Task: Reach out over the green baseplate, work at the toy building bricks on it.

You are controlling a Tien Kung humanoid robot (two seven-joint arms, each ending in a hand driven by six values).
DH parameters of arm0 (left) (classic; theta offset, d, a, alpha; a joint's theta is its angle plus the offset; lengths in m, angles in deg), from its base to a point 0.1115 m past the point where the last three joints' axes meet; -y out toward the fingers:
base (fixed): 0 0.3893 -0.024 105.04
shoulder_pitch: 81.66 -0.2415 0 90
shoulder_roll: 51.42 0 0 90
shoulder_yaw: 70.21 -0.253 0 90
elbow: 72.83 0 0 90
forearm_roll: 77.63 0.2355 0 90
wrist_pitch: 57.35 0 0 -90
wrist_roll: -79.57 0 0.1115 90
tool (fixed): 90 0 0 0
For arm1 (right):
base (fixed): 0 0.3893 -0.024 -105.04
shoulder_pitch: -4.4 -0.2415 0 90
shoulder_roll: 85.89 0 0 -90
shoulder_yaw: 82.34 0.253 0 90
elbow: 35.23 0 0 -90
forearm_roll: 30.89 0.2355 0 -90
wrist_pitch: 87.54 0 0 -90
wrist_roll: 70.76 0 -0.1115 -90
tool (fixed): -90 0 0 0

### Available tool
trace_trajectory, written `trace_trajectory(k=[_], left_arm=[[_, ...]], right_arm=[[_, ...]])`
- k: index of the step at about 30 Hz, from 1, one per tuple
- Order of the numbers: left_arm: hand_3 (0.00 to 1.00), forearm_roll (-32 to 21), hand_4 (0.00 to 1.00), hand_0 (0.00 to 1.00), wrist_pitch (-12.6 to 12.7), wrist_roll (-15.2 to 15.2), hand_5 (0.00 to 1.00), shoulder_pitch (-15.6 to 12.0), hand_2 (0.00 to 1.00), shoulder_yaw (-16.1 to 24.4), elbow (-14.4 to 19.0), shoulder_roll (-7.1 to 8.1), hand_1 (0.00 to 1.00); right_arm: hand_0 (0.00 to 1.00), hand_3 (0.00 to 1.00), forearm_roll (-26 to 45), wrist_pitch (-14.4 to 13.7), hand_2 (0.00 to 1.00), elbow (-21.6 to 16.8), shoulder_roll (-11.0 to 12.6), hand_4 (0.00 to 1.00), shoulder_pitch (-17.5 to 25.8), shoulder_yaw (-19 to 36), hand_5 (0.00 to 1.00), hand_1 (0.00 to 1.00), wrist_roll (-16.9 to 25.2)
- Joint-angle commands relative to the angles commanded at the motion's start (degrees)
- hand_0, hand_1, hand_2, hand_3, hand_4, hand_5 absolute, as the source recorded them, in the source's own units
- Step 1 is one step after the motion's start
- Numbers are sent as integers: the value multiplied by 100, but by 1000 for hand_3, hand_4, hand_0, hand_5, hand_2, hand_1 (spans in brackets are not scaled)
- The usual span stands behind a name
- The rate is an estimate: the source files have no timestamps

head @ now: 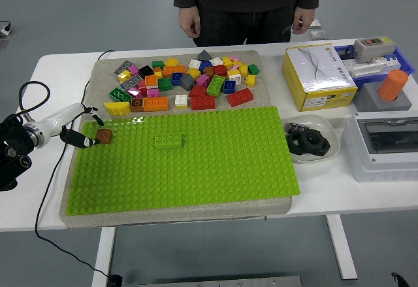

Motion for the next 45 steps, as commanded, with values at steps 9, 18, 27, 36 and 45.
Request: trace_trajectory(k=[9, 18, 27, 36, 45], left_arm=[[605, -62, 787, 979, -16, 13, 2, 18, 930, -65, 14, 39, 985], [617, 51, 760, 978, -28, 28, 2, 44, 934, 68, 213, 240, 985], [752, 206, 956, 982, -85, 106, 2, 77, 960, 89, 391, 304, 991], [774, 391, 985, 990, -139, 179, 2, 66, 982, 81, 420, 287, 998], [668, 278, 998, 998, -84, 97, 25, 61, 983, -21, 135, 138, 998]], right_arm=[[678, 789, -61, -2, 715, -2, -4, 896, 6, 52, 975, 668, -41], [679, 789, -86, -7, 715, -3, -20, 895, 74, 88, 973, 668, -64], [679, 788, -102, -8, 713, -3, -23, 895, 69, 98, 972, 667, -71], [679, 788, -88, -9, 714, -3, -13, 894, 52, 92, 971, 667, -64], [679, 788, -89, -5, 712, -2, -9, 895, 10, 83, 971, 667, -58]])
